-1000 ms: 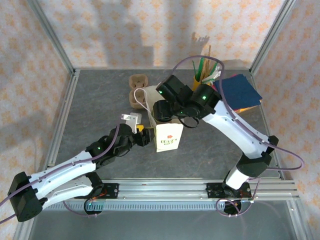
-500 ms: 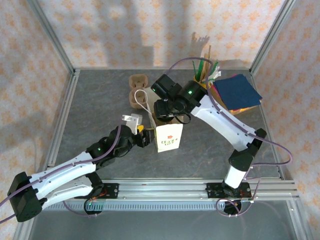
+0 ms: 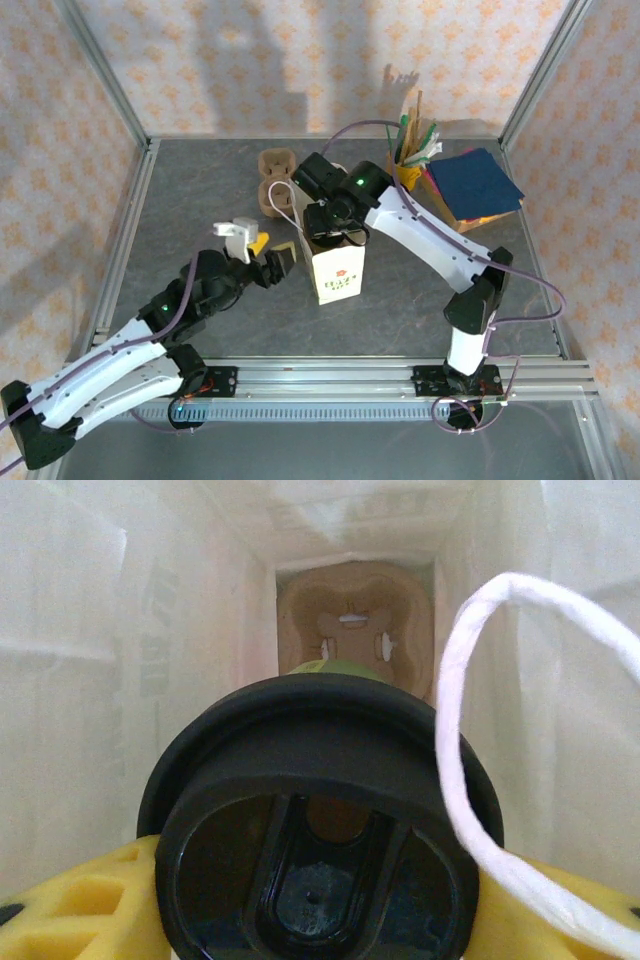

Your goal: Pack the takeout coffee

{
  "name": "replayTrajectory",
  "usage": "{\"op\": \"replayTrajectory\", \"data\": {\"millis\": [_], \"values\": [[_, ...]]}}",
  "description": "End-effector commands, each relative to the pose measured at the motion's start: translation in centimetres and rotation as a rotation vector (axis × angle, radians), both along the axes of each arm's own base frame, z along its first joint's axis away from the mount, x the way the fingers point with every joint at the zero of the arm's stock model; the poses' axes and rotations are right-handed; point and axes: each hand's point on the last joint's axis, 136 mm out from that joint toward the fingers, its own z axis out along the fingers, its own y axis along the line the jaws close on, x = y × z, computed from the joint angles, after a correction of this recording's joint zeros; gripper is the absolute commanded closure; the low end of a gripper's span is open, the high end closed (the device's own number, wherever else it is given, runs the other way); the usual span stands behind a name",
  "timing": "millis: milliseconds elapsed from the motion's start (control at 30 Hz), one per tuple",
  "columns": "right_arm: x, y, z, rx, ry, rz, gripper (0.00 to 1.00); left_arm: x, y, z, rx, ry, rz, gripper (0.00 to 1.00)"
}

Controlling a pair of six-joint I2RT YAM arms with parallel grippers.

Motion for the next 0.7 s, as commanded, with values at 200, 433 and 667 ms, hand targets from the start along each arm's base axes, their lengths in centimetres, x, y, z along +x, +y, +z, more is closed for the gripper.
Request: {"op": "replayTrajectory", "data": {"millis": [200, 433, 667], "values": [[0.3, -0.7, 0.6, -0.012, -0.014, 0.015, 0.64, 7.9, 9.0, -1.0, -0.324, 0.134, 0.234, 0.31], [0.6, -1.1, 0.6, -0.018, -0.016, 0.020, 0.64, 15.8, 7.5, -3.6, -0.321, 0.224, 0.179, 0.33], [1.1, -0.9, 0.0, -0.024, -0.001, 0.029, 0.65, 20.2, 3.2, -6.0, -0.286, 0.270, 0.084, 0.34]]}}
